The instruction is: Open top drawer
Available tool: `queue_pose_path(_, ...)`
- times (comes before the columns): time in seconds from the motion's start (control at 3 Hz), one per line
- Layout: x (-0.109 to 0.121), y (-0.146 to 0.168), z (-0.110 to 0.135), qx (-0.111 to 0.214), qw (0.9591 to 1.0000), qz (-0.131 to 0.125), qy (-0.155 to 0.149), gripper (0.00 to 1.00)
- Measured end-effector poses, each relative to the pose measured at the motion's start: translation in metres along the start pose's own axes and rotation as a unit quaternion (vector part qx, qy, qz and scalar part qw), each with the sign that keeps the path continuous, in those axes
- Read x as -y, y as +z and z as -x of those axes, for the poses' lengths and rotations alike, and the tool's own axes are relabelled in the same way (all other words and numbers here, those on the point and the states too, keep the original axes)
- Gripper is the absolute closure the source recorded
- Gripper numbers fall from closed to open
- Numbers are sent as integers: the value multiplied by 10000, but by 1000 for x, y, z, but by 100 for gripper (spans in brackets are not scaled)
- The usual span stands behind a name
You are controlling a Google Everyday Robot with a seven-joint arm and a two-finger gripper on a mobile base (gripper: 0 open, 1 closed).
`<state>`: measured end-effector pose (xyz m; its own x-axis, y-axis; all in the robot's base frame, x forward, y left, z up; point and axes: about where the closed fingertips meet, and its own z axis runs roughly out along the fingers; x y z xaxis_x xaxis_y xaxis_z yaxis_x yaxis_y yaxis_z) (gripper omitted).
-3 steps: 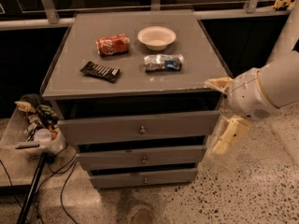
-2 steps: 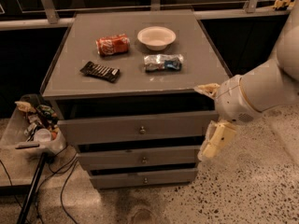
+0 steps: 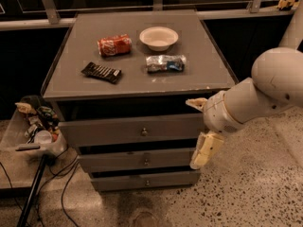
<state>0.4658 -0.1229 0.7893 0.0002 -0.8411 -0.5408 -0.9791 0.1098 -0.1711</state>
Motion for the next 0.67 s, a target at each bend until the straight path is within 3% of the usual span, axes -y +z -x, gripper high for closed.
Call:
queue_pose_path(0.33,13,19,-9,266,9996,-119,-61,0)
queue_pose_path(0.67,50,63,-39,674,9971,-350,-18,0)
